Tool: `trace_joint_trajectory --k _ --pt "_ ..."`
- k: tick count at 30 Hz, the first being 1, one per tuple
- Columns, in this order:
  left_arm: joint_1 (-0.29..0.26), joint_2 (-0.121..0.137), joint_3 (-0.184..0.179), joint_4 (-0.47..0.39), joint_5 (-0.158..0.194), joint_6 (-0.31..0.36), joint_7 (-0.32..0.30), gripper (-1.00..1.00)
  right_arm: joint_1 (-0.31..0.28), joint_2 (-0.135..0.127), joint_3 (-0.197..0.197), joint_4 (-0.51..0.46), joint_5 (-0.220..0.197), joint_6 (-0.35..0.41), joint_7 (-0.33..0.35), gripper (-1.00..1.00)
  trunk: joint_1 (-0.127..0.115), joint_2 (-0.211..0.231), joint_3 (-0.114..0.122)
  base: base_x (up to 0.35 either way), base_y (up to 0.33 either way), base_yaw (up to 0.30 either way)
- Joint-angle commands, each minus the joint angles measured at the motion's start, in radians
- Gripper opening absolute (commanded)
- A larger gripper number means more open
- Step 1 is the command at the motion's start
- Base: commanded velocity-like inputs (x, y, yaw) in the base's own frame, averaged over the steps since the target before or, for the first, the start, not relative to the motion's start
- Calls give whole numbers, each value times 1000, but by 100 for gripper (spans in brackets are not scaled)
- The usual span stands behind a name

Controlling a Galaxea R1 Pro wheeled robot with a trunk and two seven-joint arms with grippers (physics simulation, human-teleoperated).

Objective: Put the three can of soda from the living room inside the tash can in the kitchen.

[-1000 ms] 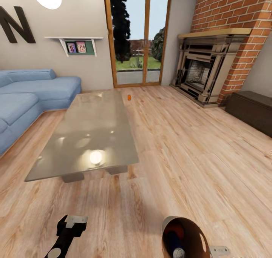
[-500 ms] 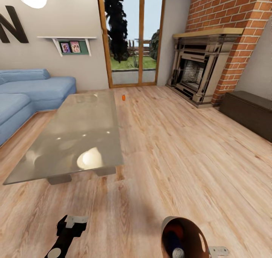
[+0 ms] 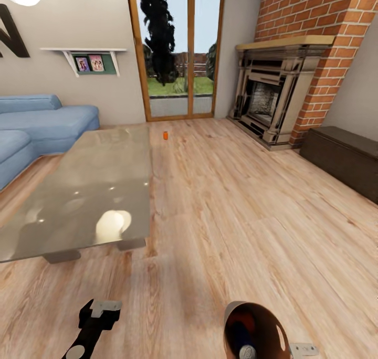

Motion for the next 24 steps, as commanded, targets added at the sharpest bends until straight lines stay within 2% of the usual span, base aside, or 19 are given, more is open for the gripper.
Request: trace_joint_trajectory --k 1,7,24 --pt "0 0 0 1 0 0 0 100 0 4 1 -1 -6 0 2 -100 0 0 -1 155 -305 4" --pt "-1 0 0 1 0 0 0 100 0 17 1 -2 -4 0 0 -100 0 0 -7 155 -305 50" --pt "-1 0 0 2 0 -2 0 100 0 18 1 -2 -5 1 0 -100 0 0 -31 154 -296 81"
